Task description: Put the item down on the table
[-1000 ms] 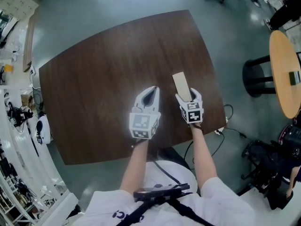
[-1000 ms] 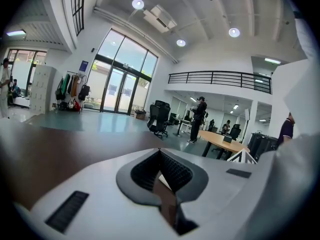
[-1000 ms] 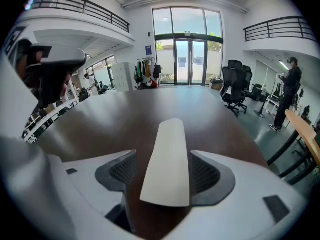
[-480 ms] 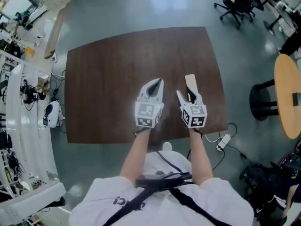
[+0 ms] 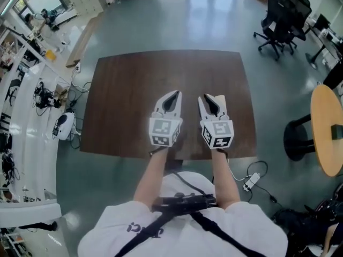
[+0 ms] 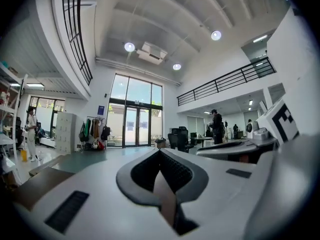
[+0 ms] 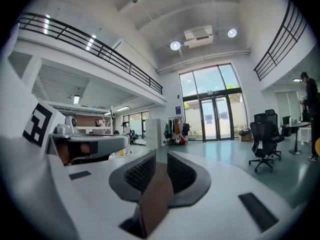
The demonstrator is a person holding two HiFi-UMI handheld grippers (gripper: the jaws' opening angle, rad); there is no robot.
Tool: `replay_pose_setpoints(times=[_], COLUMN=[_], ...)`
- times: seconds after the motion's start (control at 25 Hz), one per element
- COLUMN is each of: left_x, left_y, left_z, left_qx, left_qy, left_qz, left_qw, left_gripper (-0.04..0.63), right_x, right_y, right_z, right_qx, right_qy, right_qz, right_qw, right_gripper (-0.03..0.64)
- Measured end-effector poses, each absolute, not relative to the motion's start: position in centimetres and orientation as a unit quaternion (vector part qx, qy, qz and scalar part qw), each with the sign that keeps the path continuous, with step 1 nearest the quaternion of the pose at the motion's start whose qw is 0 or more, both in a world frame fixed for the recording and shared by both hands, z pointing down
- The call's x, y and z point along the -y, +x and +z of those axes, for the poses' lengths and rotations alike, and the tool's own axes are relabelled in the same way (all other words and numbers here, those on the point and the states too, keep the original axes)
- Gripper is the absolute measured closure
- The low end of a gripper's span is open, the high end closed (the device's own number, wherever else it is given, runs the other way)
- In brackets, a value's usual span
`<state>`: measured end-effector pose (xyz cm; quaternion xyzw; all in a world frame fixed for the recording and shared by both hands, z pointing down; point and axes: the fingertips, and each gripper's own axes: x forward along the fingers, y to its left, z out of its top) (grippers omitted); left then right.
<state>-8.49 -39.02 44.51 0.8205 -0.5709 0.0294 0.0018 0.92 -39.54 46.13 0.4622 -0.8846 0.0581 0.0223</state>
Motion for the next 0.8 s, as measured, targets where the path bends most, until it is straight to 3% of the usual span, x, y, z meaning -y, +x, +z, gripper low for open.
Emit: replay_pose_setpoints(times=[0.2, 0.8], left_x=[35.6, 31.2], left_y=[-9.3, -9.6], left_z=[42.7, 40.1], left_qx=[0.585, 0.602], left_qy=[0.81, 0.799], left_qz=[0.017, -0.009], left_qw=[-0.013, -0.007], left_gripper=[0.584, 0.584], right_x=[36.5, 33.8], right_y=[-0.1, -0.9], right_z=[42.0, 39.9], right_qx=[0.889, 0.892], right_qy=[0.457, 0.451], right_qz=[0.019, 0.027], right_qw=[-0.007, -0.02], right_gripper=[0.611, 0.611])
